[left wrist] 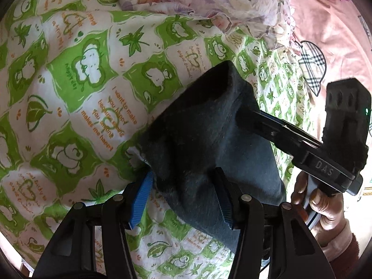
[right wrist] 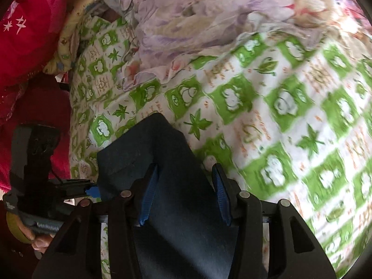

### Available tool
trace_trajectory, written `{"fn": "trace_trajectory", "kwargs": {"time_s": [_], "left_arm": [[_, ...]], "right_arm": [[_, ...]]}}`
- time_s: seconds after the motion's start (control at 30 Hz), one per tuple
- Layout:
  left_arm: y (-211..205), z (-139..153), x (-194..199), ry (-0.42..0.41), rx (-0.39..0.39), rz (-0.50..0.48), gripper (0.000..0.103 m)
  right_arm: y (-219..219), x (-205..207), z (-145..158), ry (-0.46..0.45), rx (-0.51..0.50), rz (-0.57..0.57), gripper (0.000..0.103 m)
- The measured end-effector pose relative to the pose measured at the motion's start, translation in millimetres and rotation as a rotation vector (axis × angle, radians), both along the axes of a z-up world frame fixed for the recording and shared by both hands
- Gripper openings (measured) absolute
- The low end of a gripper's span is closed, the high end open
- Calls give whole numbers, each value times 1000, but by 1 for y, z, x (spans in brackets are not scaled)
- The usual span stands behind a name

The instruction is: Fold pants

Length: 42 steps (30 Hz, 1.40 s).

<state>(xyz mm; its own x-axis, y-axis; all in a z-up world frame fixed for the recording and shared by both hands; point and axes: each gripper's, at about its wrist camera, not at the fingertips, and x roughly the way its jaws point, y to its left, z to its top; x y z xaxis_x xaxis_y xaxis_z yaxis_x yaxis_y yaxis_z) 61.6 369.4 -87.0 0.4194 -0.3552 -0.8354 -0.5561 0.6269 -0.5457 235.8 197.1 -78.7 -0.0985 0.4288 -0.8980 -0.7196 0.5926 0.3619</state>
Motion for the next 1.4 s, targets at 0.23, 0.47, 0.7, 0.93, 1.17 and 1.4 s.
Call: {"fn": "trace_trajectory", "kwargs": {"time_s": [0.23,0.47,0.7,0.93,1.17,1.4], "left_arm": [[-4,8,9,-7,62,-37,25],[-25,59,12,-132,108,-105,18],[-72,117,17,-268,125,-206,17],[-140,159,19,-369,136,-361,17],[-209,178,13,-429,160,-506,17],[-267,169,6,-413,184,-619,17]], "right_arm": [[-6,-12,16,-44,29,36,20],[-55,-19,67,-90,167,-65,19],[-129,-38,120,-141,287,-183,19],[-201,-70,154,-219,348,-305,19],[-263,-103,166,-265,400,-431,19],[-314,-132,152,-261,406,-545,19]]}}
